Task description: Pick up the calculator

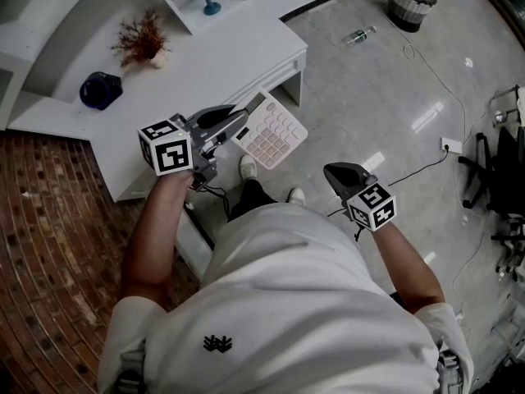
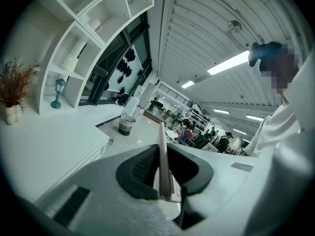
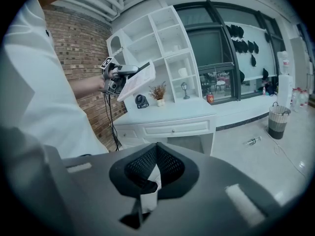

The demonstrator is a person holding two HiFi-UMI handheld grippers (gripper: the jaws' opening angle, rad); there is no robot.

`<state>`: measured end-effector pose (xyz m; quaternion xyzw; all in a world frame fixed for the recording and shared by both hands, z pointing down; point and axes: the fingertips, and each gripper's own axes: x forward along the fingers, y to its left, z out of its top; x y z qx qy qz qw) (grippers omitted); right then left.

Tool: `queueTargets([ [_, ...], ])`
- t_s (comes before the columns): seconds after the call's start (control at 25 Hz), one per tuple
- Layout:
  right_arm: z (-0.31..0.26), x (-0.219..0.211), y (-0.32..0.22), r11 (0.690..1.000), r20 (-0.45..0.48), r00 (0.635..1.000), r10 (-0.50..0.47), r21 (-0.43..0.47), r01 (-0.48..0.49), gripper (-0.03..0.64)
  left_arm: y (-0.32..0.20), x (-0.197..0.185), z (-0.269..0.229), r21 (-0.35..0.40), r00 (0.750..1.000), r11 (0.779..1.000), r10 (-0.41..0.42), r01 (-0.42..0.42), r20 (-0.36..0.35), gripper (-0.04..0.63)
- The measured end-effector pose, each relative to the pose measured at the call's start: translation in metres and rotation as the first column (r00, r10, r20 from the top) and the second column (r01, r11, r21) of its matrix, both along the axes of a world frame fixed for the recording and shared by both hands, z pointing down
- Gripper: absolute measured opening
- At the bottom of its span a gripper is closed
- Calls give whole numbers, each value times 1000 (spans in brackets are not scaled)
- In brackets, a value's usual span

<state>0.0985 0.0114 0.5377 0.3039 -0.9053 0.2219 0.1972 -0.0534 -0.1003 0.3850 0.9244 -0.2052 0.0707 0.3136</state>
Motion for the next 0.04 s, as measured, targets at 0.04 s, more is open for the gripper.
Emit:
queueTargets([
  [0.04, 0, 1, 0, 1000, 0, 1000, 1, 0, -1, 11, 0, 1, 0, 0, 1000, 1000, 1, -1, 1, 55],
])
